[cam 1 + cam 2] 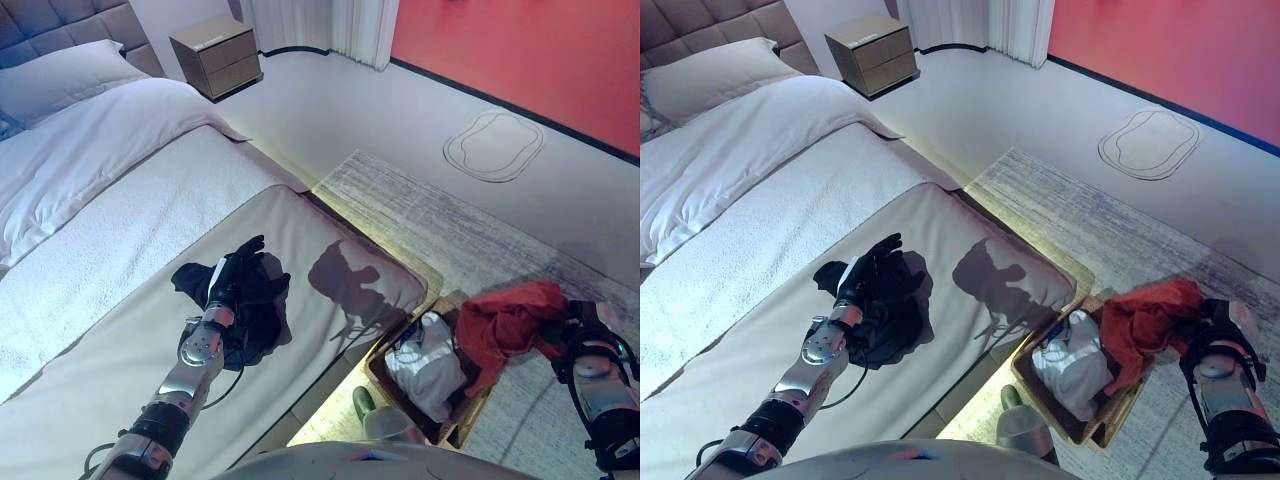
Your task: Pick up the clothes from the bed and place them into the basket
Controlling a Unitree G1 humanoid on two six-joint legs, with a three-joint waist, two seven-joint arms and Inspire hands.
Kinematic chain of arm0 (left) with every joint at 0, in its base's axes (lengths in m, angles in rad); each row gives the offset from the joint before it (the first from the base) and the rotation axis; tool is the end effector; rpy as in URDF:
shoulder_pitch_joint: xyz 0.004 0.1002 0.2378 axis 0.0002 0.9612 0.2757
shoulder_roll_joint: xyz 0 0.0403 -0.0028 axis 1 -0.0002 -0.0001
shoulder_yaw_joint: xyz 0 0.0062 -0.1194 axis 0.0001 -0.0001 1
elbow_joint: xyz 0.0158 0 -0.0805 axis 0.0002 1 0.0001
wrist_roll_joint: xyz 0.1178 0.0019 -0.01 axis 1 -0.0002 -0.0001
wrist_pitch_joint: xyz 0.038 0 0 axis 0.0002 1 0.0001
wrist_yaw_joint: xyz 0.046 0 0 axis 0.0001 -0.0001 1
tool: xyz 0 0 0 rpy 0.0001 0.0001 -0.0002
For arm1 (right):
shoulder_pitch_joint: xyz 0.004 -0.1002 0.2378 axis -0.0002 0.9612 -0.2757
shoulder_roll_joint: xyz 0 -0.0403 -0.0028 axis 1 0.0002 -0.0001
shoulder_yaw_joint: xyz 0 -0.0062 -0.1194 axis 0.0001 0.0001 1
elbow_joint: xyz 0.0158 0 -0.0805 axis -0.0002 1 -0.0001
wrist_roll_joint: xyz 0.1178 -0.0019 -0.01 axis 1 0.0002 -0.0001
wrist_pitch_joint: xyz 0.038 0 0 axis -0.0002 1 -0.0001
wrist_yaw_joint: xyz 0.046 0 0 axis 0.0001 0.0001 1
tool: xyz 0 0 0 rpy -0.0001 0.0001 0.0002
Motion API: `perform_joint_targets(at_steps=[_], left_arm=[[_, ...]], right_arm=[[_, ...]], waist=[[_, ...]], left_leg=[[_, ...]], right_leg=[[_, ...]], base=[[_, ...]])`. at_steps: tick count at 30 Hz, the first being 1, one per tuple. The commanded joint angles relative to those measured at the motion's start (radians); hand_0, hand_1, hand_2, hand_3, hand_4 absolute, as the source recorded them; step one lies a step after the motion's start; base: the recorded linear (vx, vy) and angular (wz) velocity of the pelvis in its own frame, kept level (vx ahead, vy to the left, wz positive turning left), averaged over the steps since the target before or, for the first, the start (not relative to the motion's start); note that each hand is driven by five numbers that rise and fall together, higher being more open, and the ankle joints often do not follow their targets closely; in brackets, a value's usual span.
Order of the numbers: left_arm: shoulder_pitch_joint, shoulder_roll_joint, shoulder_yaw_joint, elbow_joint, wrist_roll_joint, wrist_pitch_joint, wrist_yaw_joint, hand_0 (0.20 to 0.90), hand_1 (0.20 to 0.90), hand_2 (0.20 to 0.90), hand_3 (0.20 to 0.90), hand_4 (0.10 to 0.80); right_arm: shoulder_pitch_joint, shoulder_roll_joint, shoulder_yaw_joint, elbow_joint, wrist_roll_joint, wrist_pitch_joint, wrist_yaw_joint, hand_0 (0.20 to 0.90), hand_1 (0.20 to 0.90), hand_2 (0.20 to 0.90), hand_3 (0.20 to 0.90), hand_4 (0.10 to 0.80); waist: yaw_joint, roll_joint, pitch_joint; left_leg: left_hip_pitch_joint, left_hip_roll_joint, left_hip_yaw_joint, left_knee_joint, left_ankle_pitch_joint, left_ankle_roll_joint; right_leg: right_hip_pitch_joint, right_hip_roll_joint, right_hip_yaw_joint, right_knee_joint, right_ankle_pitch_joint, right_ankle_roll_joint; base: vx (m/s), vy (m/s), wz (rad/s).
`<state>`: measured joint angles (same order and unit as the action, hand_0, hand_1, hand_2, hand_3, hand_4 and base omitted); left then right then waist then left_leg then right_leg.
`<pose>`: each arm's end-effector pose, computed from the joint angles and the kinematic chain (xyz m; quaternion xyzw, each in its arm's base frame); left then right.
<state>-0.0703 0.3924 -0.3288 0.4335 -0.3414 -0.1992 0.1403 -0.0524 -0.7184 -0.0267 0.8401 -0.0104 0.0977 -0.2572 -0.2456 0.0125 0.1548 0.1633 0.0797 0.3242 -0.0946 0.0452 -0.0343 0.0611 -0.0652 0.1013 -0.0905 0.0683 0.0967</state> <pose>0.2134 0.1970 -0.0356 0.0650 0.1204 -0.0171 0.9904 0.1608 -0.3840 -0.0205 -0.3595 0.3529 -0.2772 0.8182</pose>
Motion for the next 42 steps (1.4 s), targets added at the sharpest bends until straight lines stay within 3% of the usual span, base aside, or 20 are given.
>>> perform_joint_targets(at_steps=[1, 6, 7, 8, 30, 34, 37, 42], left_arm=[[-0.084, 0.022, -0.032, -0.005, 0.021, -0.072, -0.005, 0.9, 0.9, 0.9, 0.9, 0.8], [-0.091, 0.029, -0.05, -0.008, 0.01, -0.073, -0.006, 0.9, 0.9, 0.9, 0.9, 0.8], [-0.095, 0.028, -0.053, -0.004, 0.005, -0.076, -0.007, 0.9, 0.9, 0.9, 0.9, 0.8], [-0.096, 0.028, -0.054, -0.002, 0.002, -0.08, -0.009, 0.9, 0.9, 0.9, 0.9, 0.8], [-0.104, 0.033, -0.047, 0.006, -0.008, -0.083, 0.011, 0.9, 0.9, 0.9, 0.9, 0.8], [-0.093, 0.032, -0.038, -0.006, -0.01, -0.075, 0.025, 0.9, 0.9, 0.9, 0.9, 0.8], [-0.075, 0.016, -0.02, -0.012, -0.007, -0.067, 0.051, 0.9, 0.9, 0.9, 0.9, 0.8], [-0.061, -0.009, -0.014, 0.012, 0.007, -0.063, 0.089, 0.9, 0.9, 0.9, 0.9, 0.8]], right_arm=[[-0.123, -0.09, -0.044, 0.045, 0.02, -0.105, -0.03, 0.3, 0.3, 0.3, 0.2, 0.1], [-0.145, -0.086, -0.02, 0.093, 0.02, -0.113, -0.018, 0.3, 0.3, 0.3, 0.2, 0.1], [-0.153, -0.082, -0.011, 0.111, 0.019, -0.121, -0.02, 0.662, 0.662, 0.662, 0.623, 0.523], [-0.158, -0.081, -0.006, 0.12, 0.016, -0.126, -0.021, 0.9, 0.9, 0.9, 0.9, 0.8], [-0.16, -0.052, 0.042, 0.215, 0.0, -0.087, 0.013, 0.9, 0.9, 0.9, 0.9, 0.8], [-0.173, -0.068, 0.045, 0.105, -0.008, -0.098, -0.009, 0.9, 0.9, 0.9, 0.9, 0.8], [-0.203, -0.071, 0.065, -0.139, -0.033, -0.058, -0.057, 0.9, 0.9, 0.9, 0.9, 0.8], [-0.292, -0.06, 0.116, -0.278, -0.114, -0.086, -0.07, 0.9, 0.9, 0.9, 0.9, 0.8]], waist=[[0.035, -0.031, -0.057], [0.041, -0.024, -0.058], [0.043, -0.021, -0.057], [0.044, -0.019, -0.056], [0.077, -0.023, -0.053], [0.085, -0.024, -0.051], [0.097, -0.024, -0.045], [0.139, -0.032, -0.039]], left_leg=[[0.038, -0.001, 0.0, 0.066, -0.175, 0.018], [0.033, -0.002, -0.004, 0.061, -0.17, 0.017], [0.033, -0.003, -0.005, 0.06, -0.169, 0.017], [0.032, -0.003, -0.005, 0.061, -0.169, 0.017], [0.023, -0.005, -0.032, 0.046, -0.152, 0.017], [0.024, -0.007, -0.047, 0.046, -0.15, 0.017], [0.018, -0.007, -0.072, 0.049, -0.146, 0.015], [0.005, -0.014, -0.125, 0.047, -0.138, 0.014]], right_leg=[[-0.059, 0.018, 0.014, 0.058, -0.005, 0.018], [-0.065, 0.018, 0.008, 0.053, 0.0, 0.017], [-0.065, 0.018, 0.006, 0.051, 0.001, 0.016], [-0.063, 0.018, 0.005, 0.05, 0.0, 0.016], [-0.05, 0.014, -0.024, 0.039, 0.0, 0.01], [-0.043, 0.012, -0.033, 0.042, -0.003, 0.007], [-0.038, 0.011, -0.049, 0.053, -0.015, -0.002], [-0.017, 0.003, -0.088, 0.046, -0.027, -0.009]], base=[[-0.011, -0.044, 0.01], [-0.008, -0.016, 0.01], [-0.008, -0.012, 0.03], [-0.008, -0.012, 0.04], [-0.007, -0.002, 0.02], [0.013, 0.005, 0.03], [0.031, 0.029, 0.01], [0.032, 0.011, 0.21]])
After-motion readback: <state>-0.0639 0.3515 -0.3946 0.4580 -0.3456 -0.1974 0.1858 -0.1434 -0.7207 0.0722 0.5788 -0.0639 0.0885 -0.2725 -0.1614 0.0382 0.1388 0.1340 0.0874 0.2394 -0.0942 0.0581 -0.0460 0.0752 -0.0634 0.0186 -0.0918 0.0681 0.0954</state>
